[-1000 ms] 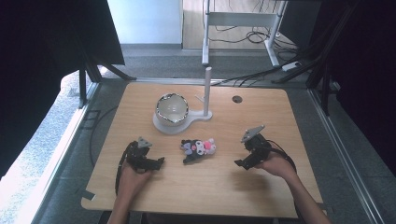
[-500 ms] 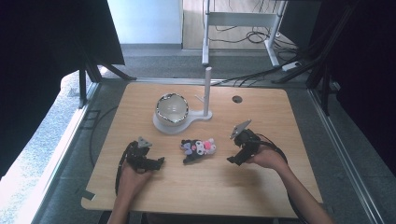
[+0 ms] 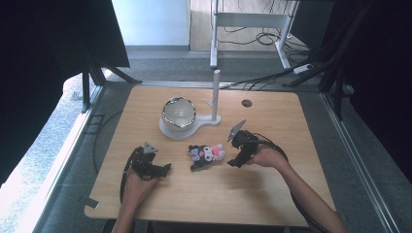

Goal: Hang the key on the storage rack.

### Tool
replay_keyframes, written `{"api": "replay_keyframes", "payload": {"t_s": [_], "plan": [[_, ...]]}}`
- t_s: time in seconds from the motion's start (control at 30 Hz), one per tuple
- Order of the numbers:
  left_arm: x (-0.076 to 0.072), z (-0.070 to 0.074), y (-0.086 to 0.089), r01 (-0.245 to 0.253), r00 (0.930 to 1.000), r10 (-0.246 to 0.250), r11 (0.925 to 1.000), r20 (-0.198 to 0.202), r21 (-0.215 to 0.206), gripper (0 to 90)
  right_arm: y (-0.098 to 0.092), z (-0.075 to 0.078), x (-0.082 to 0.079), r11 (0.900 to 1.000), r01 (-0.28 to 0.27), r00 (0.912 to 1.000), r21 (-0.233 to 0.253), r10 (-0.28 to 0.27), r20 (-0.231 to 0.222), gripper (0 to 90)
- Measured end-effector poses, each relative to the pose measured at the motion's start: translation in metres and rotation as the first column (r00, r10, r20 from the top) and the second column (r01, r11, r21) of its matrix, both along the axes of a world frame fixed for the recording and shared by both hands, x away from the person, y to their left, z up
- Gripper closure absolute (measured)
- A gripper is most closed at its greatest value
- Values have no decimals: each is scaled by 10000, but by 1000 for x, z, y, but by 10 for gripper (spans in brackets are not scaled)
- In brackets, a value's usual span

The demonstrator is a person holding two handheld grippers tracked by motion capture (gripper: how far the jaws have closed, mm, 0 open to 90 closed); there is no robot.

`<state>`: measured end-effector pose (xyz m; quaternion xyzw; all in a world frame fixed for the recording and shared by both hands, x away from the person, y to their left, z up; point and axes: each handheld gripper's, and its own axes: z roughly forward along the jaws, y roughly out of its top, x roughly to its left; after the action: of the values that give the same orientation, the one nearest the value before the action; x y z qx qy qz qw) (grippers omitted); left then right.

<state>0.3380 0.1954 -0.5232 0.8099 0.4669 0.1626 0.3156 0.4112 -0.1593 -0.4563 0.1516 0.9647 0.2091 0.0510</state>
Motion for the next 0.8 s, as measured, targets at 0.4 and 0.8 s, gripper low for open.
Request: {"api": "replay_keyframes", "payload": {"t_s": [0.4,0.8], "plan": [[0,0,0,-10,10000,10,10000,-4,-8,8,37,-3,13,9906,-968,9952,-967,949,-245,115],[0,0,0,-19,10000,19,10000,-15,-20,8,79,-9,25,9660,-1793,9834,-1863,1709,-602,136]]}}
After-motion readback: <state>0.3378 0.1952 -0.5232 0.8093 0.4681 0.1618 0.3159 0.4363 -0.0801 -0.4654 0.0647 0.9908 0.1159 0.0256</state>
